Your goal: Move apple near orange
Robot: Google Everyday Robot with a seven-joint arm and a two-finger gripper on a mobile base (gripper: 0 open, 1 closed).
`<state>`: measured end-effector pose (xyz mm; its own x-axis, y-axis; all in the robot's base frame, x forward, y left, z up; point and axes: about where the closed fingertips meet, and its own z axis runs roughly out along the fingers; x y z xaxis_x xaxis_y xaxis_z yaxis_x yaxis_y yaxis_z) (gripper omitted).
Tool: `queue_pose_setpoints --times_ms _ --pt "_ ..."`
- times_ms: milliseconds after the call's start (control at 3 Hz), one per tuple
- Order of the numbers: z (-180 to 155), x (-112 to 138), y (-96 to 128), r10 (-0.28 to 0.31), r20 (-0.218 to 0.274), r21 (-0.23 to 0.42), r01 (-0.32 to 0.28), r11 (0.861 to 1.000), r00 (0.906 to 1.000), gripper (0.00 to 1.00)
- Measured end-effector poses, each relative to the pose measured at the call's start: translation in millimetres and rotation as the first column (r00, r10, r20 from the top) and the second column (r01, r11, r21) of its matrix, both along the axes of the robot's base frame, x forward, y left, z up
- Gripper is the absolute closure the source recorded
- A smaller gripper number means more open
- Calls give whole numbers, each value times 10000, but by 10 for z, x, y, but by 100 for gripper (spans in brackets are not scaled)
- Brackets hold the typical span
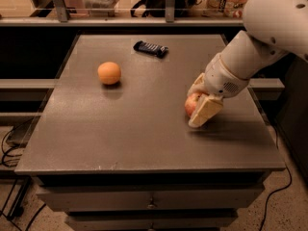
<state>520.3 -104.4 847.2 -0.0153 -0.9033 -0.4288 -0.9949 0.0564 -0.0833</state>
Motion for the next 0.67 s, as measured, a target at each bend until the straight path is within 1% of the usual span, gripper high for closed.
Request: queue_pose_setpoints --times_ms 333,667 --pt "141 72 94 293 356 17 -294 9996 9989 63" --pt "517 160 362 907 1078 197 -933 9954 9900 87"
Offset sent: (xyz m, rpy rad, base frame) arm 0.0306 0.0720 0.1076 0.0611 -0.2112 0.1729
